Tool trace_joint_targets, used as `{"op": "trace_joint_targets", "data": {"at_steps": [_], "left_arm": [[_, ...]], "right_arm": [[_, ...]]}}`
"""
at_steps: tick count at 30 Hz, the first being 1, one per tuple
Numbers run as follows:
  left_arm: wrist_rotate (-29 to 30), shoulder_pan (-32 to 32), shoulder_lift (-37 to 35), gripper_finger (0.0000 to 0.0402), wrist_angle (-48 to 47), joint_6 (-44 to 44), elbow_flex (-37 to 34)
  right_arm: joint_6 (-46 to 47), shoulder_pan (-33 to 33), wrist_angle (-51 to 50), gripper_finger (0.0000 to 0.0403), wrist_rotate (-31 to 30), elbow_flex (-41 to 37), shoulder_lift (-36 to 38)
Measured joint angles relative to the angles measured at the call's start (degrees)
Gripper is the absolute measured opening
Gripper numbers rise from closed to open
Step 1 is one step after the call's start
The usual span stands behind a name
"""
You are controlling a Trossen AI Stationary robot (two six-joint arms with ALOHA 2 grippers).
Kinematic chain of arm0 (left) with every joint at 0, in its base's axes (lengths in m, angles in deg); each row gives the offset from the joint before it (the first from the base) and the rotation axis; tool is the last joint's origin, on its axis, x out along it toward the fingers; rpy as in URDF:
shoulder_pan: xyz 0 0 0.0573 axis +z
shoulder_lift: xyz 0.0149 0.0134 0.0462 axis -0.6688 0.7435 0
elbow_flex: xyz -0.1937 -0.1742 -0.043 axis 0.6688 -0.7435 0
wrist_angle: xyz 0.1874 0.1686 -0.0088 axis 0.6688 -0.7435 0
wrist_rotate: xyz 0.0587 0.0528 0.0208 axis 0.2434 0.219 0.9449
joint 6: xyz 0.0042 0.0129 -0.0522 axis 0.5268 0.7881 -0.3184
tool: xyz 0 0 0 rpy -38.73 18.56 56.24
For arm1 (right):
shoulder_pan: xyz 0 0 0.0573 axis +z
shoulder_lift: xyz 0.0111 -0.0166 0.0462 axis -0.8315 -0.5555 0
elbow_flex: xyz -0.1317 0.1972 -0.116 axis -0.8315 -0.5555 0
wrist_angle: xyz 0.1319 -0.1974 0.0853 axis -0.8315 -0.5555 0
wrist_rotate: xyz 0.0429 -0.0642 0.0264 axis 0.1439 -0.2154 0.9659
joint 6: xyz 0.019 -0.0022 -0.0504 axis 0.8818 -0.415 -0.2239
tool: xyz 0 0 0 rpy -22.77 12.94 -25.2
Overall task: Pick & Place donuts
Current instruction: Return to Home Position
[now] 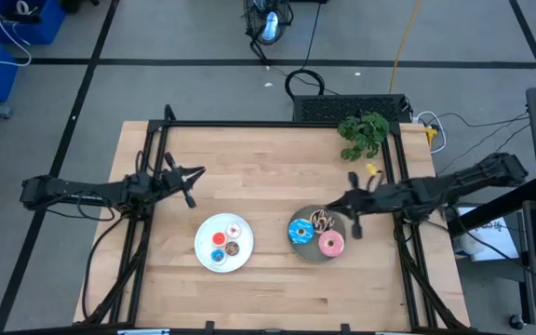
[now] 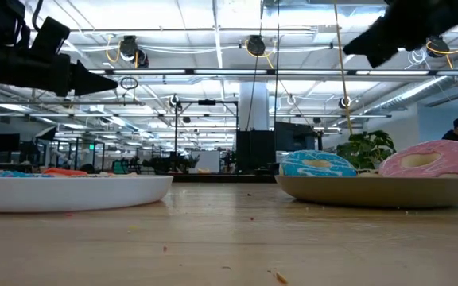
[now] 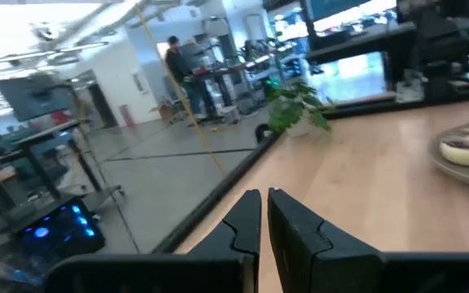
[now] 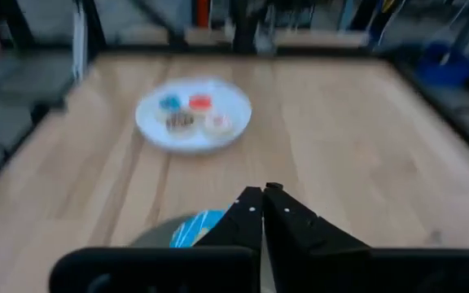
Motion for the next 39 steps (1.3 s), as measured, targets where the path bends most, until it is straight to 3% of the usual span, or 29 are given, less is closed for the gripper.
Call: {"op": "trace_joint_targets", "data": {"at_steps": [5, 8, 10, 13, 19, 25, 28, 32, 36, 39], "left_arm": [[5.0, 0.0, 0.0, 0.0033, 1.6, -0.6, 0.0], [0.0, 0.0, 0.0, 0.0033, 2.2, -2.4, 0.0], [-4.1, 0.0, 0.0, 0.0033, 4.4, -1.9, 0.0], [-4.8, 0.0, 0.0, 0.0033, 6.9, -1.8, 0.0], [-3.3, 0.4, 0.0, 0.0023, 5.5, -4.3, 1.5], [-5.3, 4.1, 0.1, 0.0007, -13.7, -6.5, 8.6], [-9.5, 5.0, -0.1, 0.0004, -14.1, -3.2, 9.8], [-20.3, 5.2, -0.2, 0.0003, -11.4, 0.8, 10.0], [-24.0, 5.2, -0.2, 0.0003, -8.9, 0.4, 10.0], [-27.7, 4.8, 0.0, 0.0002, -9.4, 0.2, 10.0]], "right_arm": [[0.2, -1.9, 5.9, 0.0003, 1.7, -11.7, 15.6], [-0.7, -3.2, 8.3, 0.0001, 7.2, -17.1, 23.7], [-0.2, -3.8, 8.4, 0.0001, 7.2, -19.1, 28.0], [-0.8, -4.6, 6.7, 0.0001, 5.6, -20.8, 31.9], [-8.0, -5.0, 7.6, 0.0001, 5.6, -21.2, 34.0], [-13.4, -5.3, 7.3, 0.0001, 5.8, -21.2, 34.7], [-13.2, -5.4, 6.4, 0.0, 6.0, -21.9, 34.9], [-11.8, -5.4, 10.7, 0.0, 5.8, -26.5, 35.9], [-11.0, -5.5, 16.7, 0.0, 5.8, -30.1, 37.6], [-10.8, -6.1, 15.6, 0.0, 5.8, -30.4, 38.1]]}}
